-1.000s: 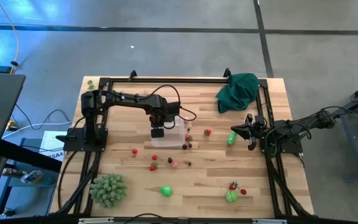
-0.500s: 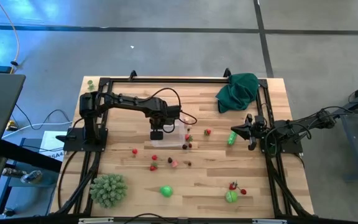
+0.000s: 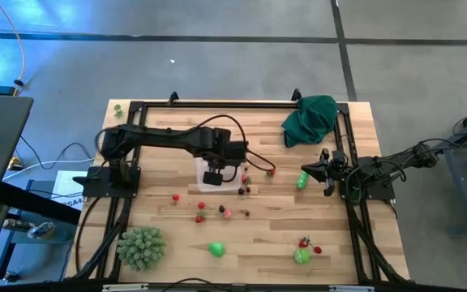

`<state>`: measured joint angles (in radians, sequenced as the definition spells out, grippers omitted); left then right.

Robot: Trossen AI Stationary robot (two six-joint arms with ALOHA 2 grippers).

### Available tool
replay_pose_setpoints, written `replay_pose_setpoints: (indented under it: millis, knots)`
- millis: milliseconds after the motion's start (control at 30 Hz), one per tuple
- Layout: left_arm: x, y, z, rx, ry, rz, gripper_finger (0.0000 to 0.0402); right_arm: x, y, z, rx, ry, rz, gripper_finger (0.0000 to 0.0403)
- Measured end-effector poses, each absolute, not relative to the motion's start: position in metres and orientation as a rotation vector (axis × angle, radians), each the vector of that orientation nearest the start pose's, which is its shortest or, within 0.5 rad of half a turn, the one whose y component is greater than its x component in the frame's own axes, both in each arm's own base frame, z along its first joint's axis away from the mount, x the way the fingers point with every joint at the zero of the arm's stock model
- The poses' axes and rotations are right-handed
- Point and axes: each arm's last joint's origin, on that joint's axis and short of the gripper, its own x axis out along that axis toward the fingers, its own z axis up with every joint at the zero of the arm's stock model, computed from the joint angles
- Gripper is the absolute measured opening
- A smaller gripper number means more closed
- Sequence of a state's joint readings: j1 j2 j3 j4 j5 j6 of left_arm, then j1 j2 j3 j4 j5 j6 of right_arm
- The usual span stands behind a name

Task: Pick and placing Produce into tupperware
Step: Put the green pea into the transparent container

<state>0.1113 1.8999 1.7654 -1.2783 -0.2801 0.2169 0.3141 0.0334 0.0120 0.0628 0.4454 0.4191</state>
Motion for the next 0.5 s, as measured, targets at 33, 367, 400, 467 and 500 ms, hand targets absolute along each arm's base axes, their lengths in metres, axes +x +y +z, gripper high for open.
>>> replay_pose_setpoints:
  millis: [33,367,400,467,500]
  knots:
    - [0.368,0.044,0.298,0.329,1.437,0.182,0.0019,0.095,0.018,0.171,0.434,-0.066,-0.121,0.0000]
    - [0.316,-0.002,0.400,0.482,1.175,0.303,0.0019,0.095,0.018,0.172,0.438,-0.073,-0.110,0.0000]
    - [0.305,-0.004,0.407,0.487,1.152,0.334,0.0019,0.095,0.018,0.172,0.440,-0.075,-0.107,0.0000]
    - [0.282,-0.007,0.415,0.497,1.108,0.401,0.0019,0.095,0.018,0.172,0.441,-0.079,-0.103,0.0000]
    - [0.269,-0.007,0.417,0.503,1.086,0.428,0.0019,0.095,0.018,0.172,0.443,-0.078,-0.101,0.0000]
